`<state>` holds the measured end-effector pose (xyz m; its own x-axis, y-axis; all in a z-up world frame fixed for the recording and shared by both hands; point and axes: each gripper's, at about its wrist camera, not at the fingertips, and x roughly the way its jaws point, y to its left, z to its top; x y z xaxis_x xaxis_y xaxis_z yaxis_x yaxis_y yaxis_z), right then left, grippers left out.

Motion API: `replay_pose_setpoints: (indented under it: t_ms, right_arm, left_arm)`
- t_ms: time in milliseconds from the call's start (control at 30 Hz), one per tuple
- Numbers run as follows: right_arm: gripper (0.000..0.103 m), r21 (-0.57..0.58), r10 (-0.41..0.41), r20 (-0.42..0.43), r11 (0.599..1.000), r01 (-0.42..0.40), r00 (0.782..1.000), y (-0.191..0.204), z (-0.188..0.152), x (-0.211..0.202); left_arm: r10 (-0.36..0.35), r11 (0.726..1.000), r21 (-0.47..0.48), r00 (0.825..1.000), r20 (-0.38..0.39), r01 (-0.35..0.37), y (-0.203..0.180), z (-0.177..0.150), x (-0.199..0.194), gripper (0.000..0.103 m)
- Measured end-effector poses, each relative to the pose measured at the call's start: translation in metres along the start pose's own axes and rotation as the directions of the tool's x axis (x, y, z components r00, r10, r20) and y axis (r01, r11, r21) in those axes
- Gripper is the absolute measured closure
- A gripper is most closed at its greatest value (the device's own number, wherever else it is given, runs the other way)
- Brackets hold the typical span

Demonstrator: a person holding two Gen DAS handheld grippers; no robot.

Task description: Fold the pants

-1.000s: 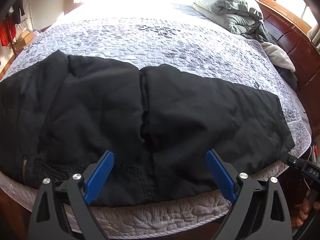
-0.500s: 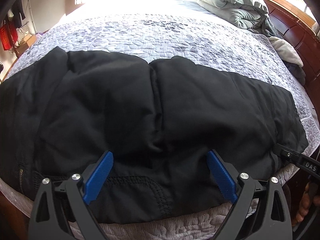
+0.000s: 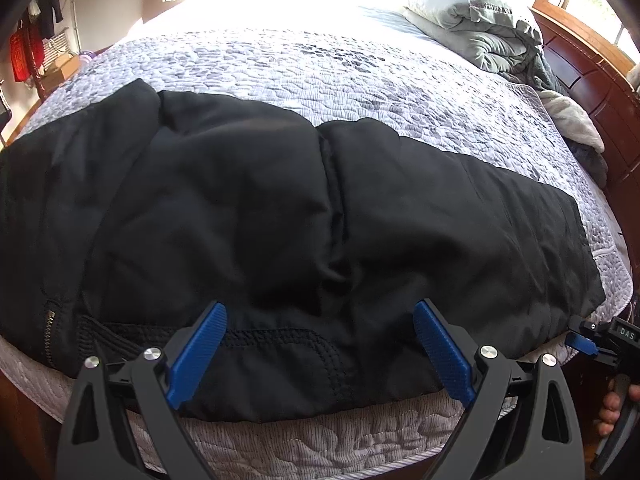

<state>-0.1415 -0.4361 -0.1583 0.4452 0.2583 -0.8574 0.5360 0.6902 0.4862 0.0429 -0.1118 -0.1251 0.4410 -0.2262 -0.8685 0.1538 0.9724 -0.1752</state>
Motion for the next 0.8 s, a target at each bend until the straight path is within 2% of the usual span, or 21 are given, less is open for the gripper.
replay_pose_setpoints:
  t_ms: [67,133,200,300,367,433,533,633,667,700,800]
  right_arm:
    - [0.050,0.018,0.014,0.034,1.000,-0.015,0.999,-0.003,0.009,-0.002]
    - [0.063,0.010,-0.004,0.064,1.000,0.004,0.998,-0.001,0.019,-0.003]
    - [0.088,0.005,0.010,0.078,1.000,-0.010,0.997,0.000,0.030,-0.004]
    - [0.095,-0.079,0.017,0.131,0.997,-0.007,0.991,0.015,0.043,-0.016]
    - [0.096,-0.108,0.019,0.170,0.994,-0.001,0.985,0.018,0.054,-0.025]
    - [0.096,-0.074,0.030,0.171,0.997,-0.018,0.985,0.006,0.055,-0.029]
    - [0.095,-0.053,-0.046,0.116,0.997,0.052,0.992,-0.008,0.055,-0.011]
    - [0.086,-0.078,-0.094,0.121,0.992,0.104,0.988,-0.010,0.048,-0.012]
    - [0.073,-0.088,-0.122,0.121,0.987,0.133,0.985,-0.006,0.046,-0.013]
    - [0.066,-0.103,-0.147,0.128,0.982,0.161,0.981,0.000,0.044,-0.016]
    - [0.062,-0.167,-0.182,0.145,0.964,0.205,0.973,0.022,0.033,-0.028]
  left_arm:
    - [0.003,1.000,0.004,1.000,0.002,-0.003,0.000,0.001,0.003,0.008]
    - [0.014,1.000,0.012,1.000,0.002,-0.014,-0.001,0.001,0.006,0.006]
    - [0.022,1.000,0.009,1.000,0.009,-0.022,-0.002,0.002,0.009,0.004]
    - [0.041,0.999,0.003,0.999,0.018,-0.041,-0.006,0.006,0.017,0.004]
    - [0.056,0.998,0.005,0.998,0.023,-0.056,-0.010,0.009,0.022,0.004]
    - [0.059,0.998,0.006,0.998,0.026,-0.059,-0.014,0.012,0.026,0.004]
    - [0.074,0.997,0.005,0.997,0.024,-0.074,-0.020,0.016,0.033,0.004]
    - [0.075,0.997,0.007,0.997,0.027,-0.075,-0.020,0.017,0.032,0.004]
    - [0.061,0.998,0.005,0.998,0.025,-0.061,-0.018,0.016,0.030,0.004]
    - [0.046,0.999,-0.001,0.999,0.020,-0.046,-0.016,0.016,0.027,0.004]
    - [0.019,0.998,-0.060,1.000,0.013,-0.019,-0.003,0.015,0.009,0.004]
